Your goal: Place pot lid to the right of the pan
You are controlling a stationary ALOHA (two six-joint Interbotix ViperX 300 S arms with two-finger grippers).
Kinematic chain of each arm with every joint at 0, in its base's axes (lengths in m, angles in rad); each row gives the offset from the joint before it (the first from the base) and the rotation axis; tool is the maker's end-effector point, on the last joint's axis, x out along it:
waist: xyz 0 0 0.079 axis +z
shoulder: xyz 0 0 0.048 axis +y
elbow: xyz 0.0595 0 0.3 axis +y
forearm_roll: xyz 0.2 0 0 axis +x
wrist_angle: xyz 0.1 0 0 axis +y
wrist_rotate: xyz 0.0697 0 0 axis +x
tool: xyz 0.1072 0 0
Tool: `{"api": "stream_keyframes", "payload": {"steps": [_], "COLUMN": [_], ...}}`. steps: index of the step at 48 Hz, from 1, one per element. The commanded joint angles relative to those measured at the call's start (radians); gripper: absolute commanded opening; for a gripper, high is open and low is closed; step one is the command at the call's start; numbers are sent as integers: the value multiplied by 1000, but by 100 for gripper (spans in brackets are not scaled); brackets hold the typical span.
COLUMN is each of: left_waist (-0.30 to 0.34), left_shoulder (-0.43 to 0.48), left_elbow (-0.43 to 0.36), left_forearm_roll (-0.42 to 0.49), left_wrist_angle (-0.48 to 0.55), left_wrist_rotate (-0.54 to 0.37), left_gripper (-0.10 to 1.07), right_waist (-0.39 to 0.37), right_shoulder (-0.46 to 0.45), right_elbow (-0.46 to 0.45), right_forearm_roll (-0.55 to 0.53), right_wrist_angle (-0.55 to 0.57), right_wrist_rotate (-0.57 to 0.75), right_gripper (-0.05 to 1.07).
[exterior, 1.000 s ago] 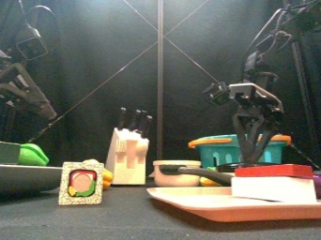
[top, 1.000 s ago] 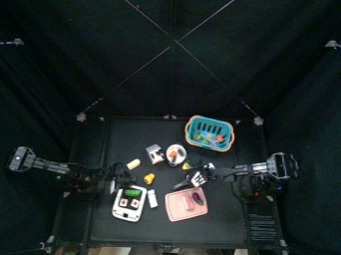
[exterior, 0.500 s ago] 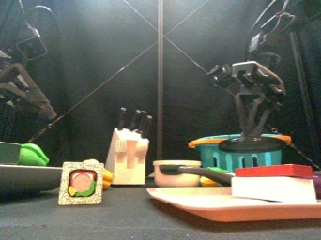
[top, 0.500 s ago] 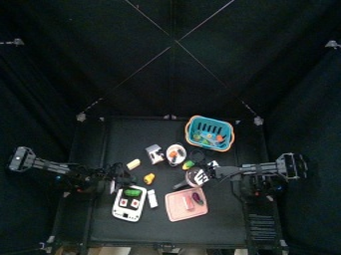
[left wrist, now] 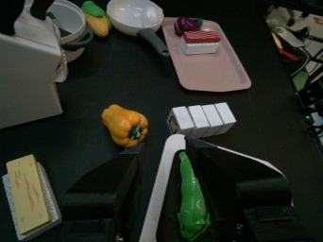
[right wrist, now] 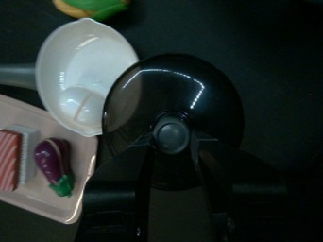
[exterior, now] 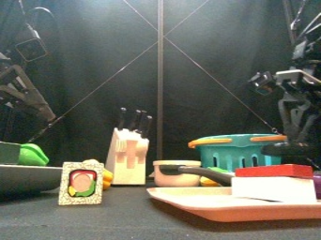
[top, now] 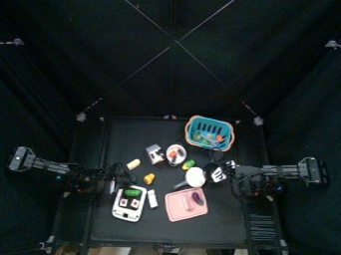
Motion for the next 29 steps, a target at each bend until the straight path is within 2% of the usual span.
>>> {"api": "stream_keyframes", "payload": {"steps": [1, 18, 23, 29], "left_waist": [2, 3, 3, 3], "left_shoulder": [3, 2, 2, 2], "left_elbow": [-11, -8, -8, -6], "left_forearm_roll": [-2, -2, -2, -2], "left_wrist_angle": [-9, -9, -9, -9], "left_wrist_rotate": [-2, -2, -2, -2], "left_gripper": [79, 79, 79, 79], "right_waist": [-34, -75, -83, -91], "right_shoulder": [-3, 2, 8, 14], "right_elbow": [29, 94, 95, 95], "right_forearm_roll": [2, -5, -5, -5], "right_wrist_angle": [-8, -175, -193, -196], "right_wrist_rotate": [2, 0, 2, 0], "right_gripper": [52, 54, 59, 70]}}
